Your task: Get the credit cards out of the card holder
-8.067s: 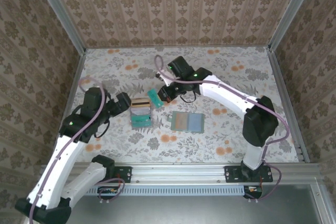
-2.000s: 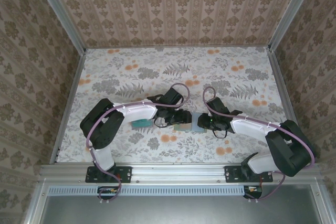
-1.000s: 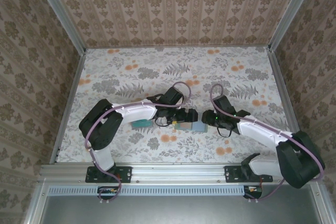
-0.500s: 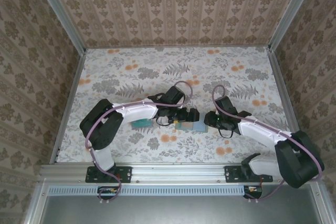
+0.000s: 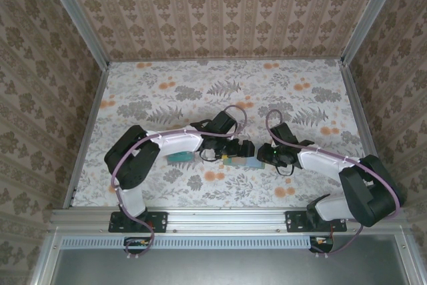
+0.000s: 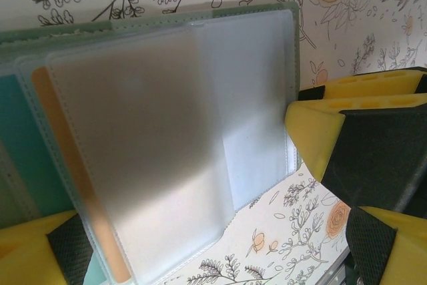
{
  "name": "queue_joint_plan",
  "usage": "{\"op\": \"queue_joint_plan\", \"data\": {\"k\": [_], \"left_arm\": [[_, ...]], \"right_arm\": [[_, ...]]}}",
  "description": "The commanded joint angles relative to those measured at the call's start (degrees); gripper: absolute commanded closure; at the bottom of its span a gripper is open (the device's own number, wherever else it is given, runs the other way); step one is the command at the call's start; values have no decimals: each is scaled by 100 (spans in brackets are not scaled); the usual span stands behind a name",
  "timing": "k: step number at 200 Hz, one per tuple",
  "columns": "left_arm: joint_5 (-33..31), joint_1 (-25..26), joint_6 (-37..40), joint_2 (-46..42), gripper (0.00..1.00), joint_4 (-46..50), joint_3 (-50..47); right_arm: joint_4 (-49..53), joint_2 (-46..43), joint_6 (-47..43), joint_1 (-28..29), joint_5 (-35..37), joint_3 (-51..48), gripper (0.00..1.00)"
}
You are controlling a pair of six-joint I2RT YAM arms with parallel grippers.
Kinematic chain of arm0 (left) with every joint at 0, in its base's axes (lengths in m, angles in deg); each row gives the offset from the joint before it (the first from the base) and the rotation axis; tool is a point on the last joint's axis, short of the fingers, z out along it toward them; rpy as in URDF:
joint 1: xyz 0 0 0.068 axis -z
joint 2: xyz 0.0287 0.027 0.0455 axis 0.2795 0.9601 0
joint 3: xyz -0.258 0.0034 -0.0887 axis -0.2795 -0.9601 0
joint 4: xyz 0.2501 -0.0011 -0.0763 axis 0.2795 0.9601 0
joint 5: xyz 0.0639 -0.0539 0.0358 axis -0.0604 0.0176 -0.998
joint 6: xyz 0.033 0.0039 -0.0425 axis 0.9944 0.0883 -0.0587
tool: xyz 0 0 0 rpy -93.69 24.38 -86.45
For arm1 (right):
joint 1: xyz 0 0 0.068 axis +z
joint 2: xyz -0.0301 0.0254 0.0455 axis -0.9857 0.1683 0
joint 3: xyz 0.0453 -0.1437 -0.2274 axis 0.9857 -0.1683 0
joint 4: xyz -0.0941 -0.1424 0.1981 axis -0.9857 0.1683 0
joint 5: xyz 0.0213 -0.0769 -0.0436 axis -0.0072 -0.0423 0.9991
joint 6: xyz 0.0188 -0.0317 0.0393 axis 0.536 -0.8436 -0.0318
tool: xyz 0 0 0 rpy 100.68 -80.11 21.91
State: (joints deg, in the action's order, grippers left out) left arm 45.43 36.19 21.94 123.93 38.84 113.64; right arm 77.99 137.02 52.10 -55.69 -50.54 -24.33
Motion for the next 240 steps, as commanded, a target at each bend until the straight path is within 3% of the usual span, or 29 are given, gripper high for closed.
{"op": "queue_joint_plan", "data": {"k": [1,50,106,240], "left_arm": [[-138,6,205,-236,0,278,78],[-720,-116,295,-470,0,909,181],[-226,-113,294,-240,0,507,276],[105,-70,211,302,1,352,386]], "right_arm": [[-12,31,-3,-10,-106,-18,66],[-9,33,-8,-10,-104,0,66],[-27,66,-4,-9,-104,-18,65],[-93,174,7,-5,-126,-35,65]]}}
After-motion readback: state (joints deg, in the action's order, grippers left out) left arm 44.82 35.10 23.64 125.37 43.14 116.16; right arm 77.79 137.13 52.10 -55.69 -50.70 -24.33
